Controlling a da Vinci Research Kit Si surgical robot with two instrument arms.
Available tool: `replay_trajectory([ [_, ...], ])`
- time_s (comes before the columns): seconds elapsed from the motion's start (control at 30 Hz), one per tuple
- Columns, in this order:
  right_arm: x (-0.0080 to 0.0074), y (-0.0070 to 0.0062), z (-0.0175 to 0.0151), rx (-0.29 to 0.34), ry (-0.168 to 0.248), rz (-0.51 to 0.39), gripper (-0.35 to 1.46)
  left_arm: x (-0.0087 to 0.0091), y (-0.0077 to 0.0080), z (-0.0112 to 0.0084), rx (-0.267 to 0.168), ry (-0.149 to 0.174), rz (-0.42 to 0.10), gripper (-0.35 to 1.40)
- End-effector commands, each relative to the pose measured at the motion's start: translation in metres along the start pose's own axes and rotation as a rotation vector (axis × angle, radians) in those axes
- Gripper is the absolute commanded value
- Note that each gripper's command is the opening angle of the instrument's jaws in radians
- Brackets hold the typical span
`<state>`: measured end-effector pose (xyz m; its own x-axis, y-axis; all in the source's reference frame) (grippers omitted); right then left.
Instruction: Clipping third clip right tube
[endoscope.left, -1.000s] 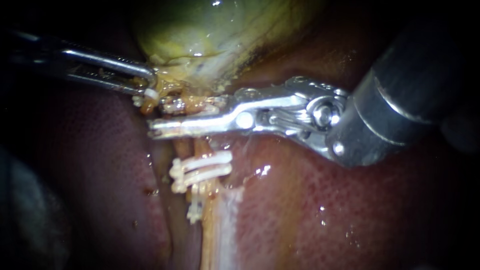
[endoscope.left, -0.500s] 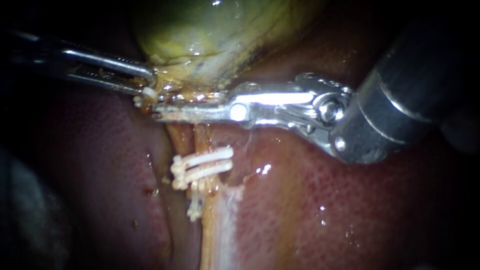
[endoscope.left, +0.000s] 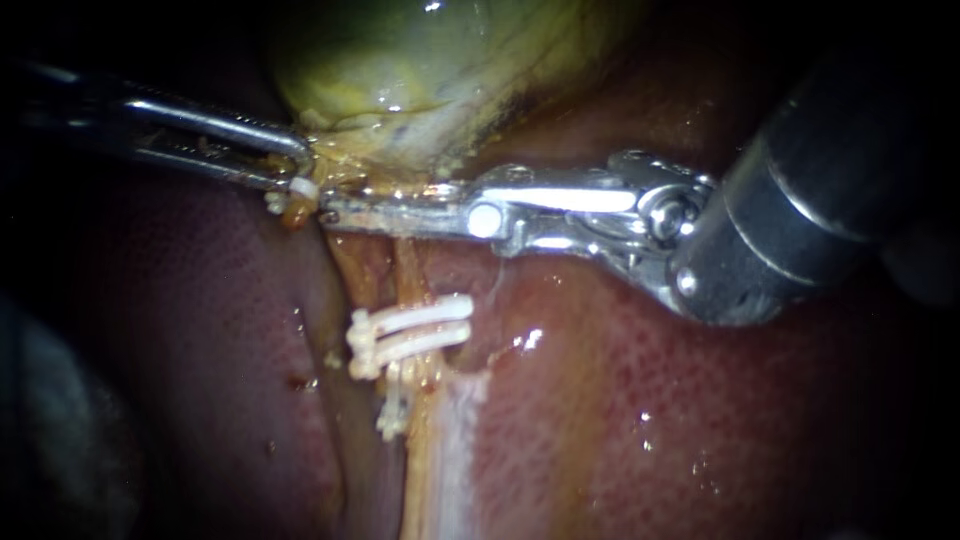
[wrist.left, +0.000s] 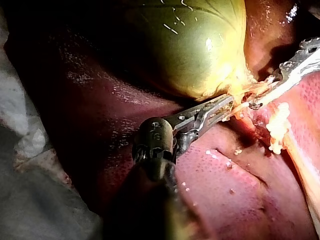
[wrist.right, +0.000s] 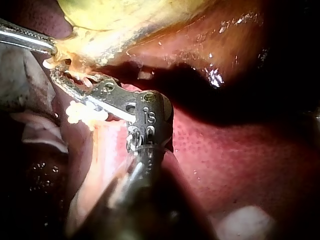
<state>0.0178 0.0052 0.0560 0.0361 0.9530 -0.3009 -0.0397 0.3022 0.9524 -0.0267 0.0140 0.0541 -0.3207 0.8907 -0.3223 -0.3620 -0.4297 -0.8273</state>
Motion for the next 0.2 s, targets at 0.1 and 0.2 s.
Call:
replay_trajectory([
  [0.1, -0.0001, 0.0001, 0.0001, 0.000, 0.000, 0.010, -0.35, 0.0000, -0.0001, 0.0001, 0.000, 0.000, 0.000, -0.35],
  [0.2, -0.0005, 0.0002, 0.0002, -0.001, -0.001, 0.020, -0.35, -0.0001, -0.0001, 0.0001, 0.000, 0.000, 0.001, -0.35],
])
